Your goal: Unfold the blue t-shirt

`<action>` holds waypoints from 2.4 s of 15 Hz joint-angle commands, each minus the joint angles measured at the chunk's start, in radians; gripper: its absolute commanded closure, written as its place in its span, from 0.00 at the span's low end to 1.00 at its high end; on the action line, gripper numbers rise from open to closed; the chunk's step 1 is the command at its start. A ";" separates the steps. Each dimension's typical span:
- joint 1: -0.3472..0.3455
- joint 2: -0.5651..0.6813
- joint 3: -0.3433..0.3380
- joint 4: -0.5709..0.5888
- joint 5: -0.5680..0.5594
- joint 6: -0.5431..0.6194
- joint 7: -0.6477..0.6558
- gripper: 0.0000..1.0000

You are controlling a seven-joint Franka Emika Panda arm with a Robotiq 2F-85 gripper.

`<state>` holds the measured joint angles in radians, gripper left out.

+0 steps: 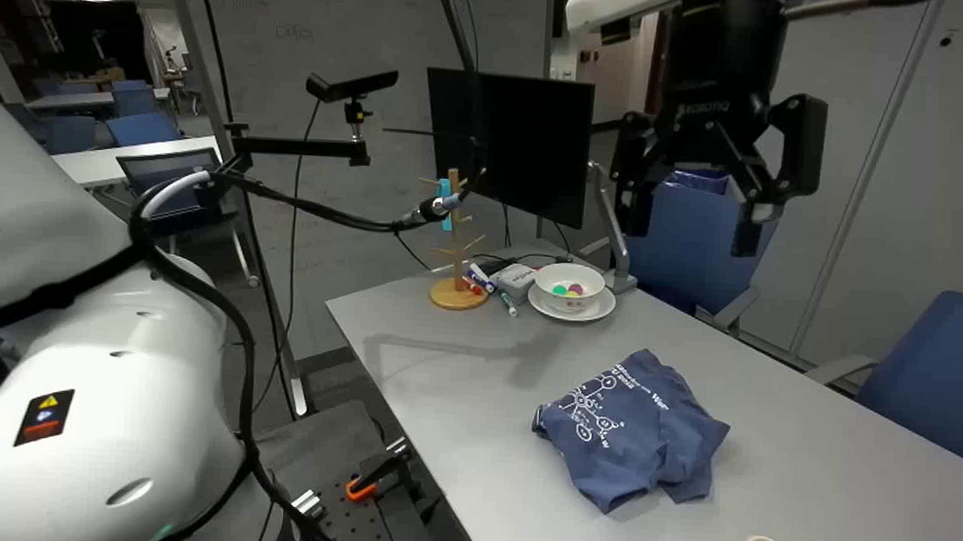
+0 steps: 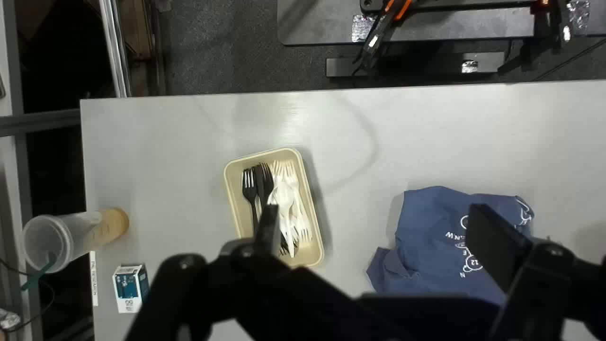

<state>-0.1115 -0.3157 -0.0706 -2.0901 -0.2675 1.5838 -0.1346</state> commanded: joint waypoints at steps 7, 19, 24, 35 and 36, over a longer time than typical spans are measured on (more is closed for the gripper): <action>0.013 0.002 -0.011 0.002 -0.003 -0.003 0.003 0.00; 0.015 0.117 -0.023 0.264 0.021 -0.011 -0.062 0.00; 0.011 0.141 -0.016 0.346 0.039 0.002 -0.055 0.00; 0.047 0.244 0.025 0.288 0.039 0.093 -0.003 0.00; 0.056 0.254 0.033 0.237 0.040 0.145 0.019 0.00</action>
<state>-0.0841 -0.0722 -0.0548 -1.7297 -0.2264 1.6159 -0.1699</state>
